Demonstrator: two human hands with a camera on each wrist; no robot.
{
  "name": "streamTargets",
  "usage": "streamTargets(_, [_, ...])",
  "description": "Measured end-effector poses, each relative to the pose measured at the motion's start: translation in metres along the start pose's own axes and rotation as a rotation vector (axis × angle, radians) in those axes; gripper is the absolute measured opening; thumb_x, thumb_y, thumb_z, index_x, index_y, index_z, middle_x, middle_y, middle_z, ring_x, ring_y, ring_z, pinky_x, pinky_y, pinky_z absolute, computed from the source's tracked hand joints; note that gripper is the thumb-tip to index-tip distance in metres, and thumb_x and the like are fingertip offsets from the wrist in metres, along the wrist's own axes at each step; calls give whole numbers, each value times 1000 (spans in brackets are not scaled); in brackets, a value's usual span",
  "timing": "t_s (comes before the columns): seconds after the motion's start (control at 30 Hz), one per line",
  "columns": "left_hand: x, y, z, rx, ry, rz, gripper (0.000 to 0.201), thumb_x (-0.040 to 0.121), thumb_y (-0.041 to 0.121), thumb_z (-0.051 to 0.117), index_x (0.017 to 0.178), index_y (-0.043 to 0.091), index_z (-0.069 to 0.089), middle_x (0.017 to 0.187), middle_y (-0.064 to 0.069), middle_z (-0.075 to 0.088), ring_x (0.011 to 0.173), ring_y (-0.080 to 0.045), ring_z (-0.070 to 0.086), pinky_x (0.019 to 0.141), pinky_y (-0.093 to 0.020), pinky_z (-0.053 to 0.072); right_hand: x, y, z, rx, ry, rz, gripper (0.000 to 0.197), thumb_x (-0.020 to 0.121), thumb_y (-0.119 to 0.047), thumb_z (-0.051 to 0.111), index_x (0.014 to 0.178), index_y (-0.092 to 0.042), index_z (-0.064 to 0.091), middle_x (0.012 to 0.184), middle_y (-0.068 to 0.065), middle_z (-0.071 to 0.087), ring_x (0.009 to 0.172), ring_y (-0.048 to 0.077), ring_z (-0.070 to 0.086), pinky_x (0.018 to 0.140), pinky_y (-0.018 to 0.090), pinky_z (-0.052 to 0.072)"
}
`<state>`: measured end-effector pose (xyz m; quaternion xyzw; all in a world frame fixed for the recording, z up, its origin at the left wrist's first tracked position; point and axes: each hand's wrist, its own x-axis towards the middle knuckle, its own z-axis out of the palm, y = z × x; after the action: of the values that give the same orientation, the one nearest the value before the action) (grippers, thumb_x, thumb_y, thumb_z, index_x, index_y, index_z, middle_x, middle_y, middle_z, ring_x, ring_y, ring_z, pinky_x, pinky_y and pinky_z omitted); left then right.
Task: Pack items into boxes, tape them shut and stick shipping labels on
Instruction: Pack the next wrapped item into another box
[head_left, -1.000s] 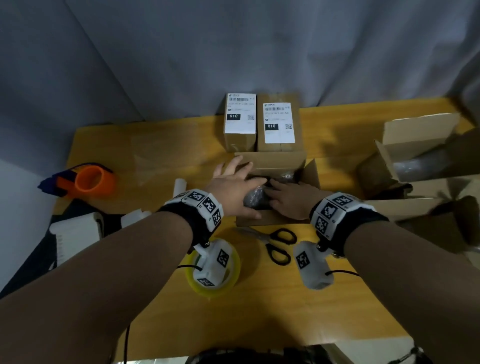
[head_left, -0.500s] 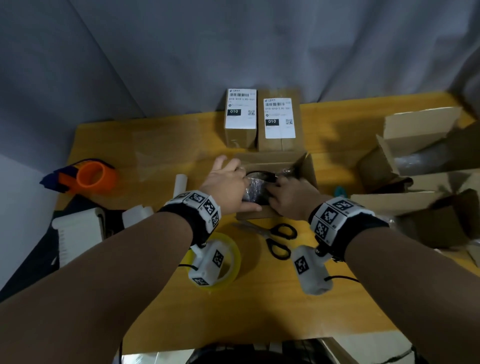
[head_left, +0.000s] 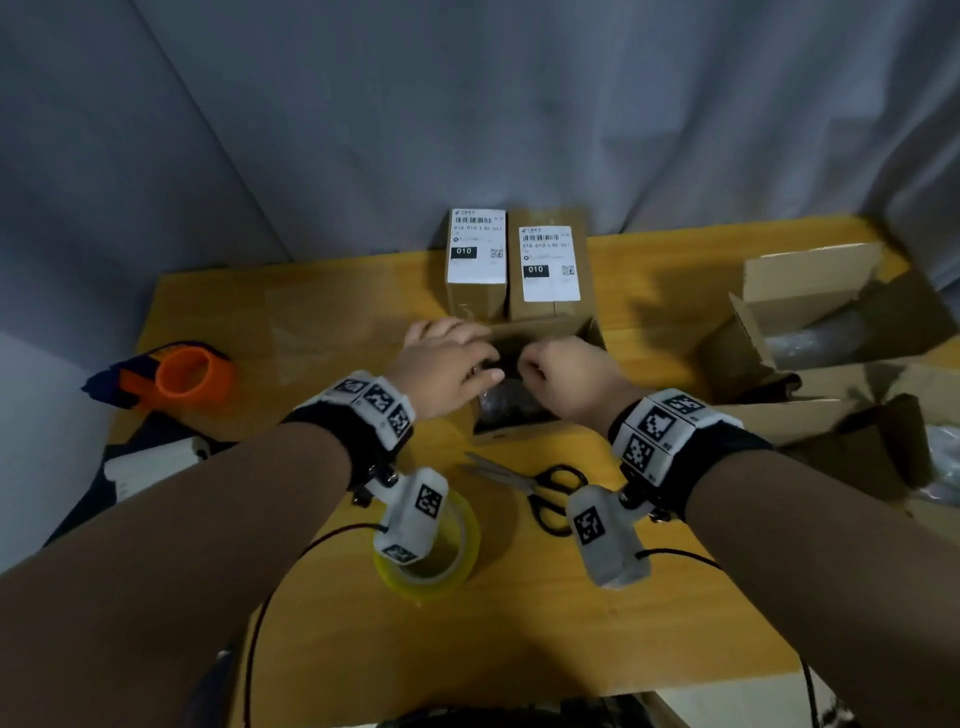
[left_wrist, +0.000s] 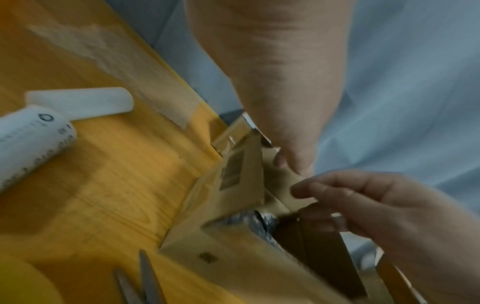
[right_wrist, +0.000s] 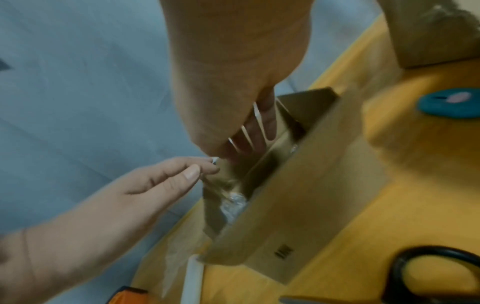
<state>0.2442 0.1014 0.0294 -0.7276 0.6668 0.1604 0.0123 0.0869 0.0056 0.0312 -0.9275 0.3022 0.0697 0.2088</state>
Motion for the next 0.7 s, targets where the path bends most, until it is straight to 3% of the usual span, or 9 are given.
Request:
streamTargets(0.1, [-12,-23,-7,-86,133,-42,43,97,43,40,134,24,48,146,1,36,133,-21,32,106,-39,25,11,-15,-13,48,164,-34,21,93,-21,45,97,-15,65,101,6,63,91,26,61,73,37,53])
streamTargets(0.23, [-21,-65,0,-143,132,-183,41,95,34,49,132,15,50,138,-5,41,124,-25,42,102,-37,36,32,-36,-18,63,231,-73,25,93,-20,46,108,-17,66,110,4,63,101,23,58,83,36,51])
streamTargets(0.33, [-17,-89,7,-208,37,-301,46,96,29,51,138,13,41,144,-8,31,126,-26,40,103,-35,35,49,-48,-17,17,227,-50,34,93,-22,45,126,-20,57,118,3,61,110,24,53,98,37,39])
streamTargets(0.4, [-5,-104,11,-200,-42,-346,51,96,29,50,142,12,34,148,-10,23,128,-28,38,105,-38,36,62,-51,-16,-12,221,-18,38,94,-22,44,131,-21,51,121,3,59,114,24,51,101,37,31])
streamTargets(0.53, [16,-123,27,-200,-113,-467,57,96,29,50,146,12,26,154,-12,16,130,-31,39,102,-37,38,85,-52,-10,-66,163,31,38,94,-21,42,132,-20,49,120,4,60,114,24,51,105,39,27])
streamTargets(0.7, [36,-130,37,-163,-144,-492,69,97,30,49,151,10,12,156,-14,18,140,-29,25,110,-36,29,103,-44,-3,-70,177,98,33,93,-20,43,124,-20,55,112,3,64,105,24,57,107,39,18])
